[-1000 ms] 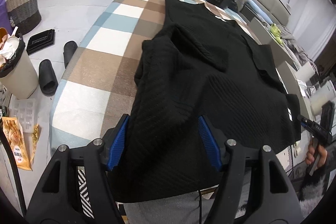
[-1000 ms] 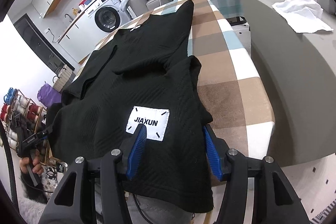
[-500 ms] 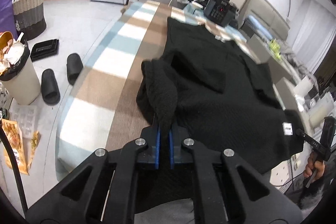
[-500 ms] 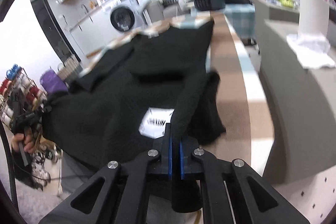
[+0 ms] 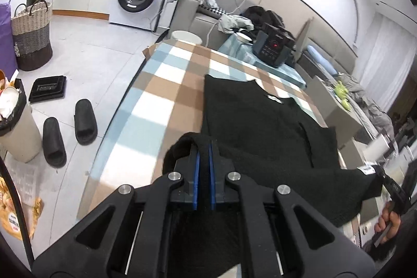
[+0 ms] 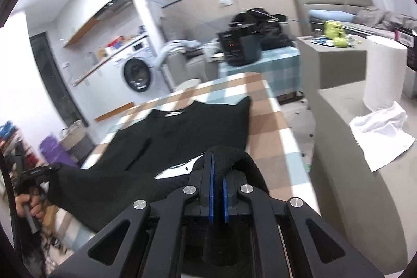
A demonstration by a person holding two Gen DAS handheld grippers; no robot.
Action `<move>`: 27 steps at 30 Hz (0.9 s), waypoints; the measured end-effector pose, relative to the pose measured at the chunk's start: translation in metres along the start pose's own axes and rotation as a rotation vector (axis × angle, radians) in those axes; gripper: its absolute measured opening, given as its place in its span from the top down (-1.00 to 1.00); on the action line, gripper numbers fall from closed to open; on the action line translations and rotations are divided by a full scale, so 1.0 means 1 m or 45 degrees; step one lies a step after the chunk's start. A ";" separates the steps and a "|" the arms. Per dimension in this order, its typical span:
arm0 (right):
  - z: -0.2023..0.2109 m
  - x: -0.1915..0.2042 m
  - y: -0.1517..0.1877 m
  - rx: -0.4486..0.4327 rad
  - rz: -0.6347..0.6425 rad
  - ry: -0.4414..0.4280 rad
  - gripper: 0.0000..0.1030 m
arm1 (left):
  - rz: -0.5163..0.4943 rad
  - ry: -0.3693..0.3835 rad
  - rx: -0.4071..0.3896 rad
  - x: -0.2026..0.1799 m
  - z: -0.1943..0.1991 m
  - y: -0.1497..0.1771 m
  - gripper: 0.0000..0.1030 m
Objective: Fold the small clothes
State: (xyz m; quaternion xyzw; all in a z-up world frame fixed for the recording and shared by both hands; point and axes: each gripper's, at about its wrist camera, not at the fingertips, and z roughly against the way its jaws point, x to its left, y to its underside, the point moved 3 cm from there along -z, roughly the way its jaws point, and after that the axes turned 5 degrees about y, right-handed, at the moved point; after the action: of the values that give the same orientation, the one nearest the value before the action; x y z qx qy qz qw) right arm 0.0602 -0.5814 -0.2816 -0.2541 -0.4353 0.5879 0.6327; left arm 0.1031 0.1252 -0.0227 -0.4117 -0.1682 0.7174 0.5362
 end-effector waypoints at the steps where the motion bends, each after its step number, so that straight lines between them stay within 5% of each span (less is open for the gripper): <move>1: -0.009 -0.003 0.002 0.038 -0.031 0.012 0.90 | 0.010 -0.013 0.001 0.003 -0.009 -0.005 0.93; 7: -0.058 -0.019 0.030 0.313 -0.082 0.137 0.80 | 0.083 -0.149 0.166 0.022 -0.072 -0.002 0.91; 10: -0.042 -0.027 0.041 0.323 -0.099 0.115 0.37 | 0.084 -0.178 0.203 0.028 -0.072 0.007 0.42; 12: -0.025 -0.033 0.050 0.302 -0.135 0.095 0.06 | 0.088 -0.189 0.191 0.034 -0.064 0.016 -0.15; 19: -0.015 -0.035 0.081 0.392 -0.183 0.023 0.05 | 0.181 -0.113 0.265 0.052 -0.046 0.057 -0.17; 27: -0.032 -0.023 0.081 0.409 -0.119 0.051 0.07 | 0.055 -0.066 0.280 0.020 -0.053 0.088 -0.04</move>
State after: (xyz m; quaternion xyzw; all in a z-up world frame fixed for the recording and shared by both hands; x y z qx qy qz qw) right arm 0.0465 -0.5827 -0.3710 -0.1409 -0.3342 0.6146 0.7005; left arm 0.0865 0.1005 -0.1227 -0.3354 -0.0935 0.7532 0.5581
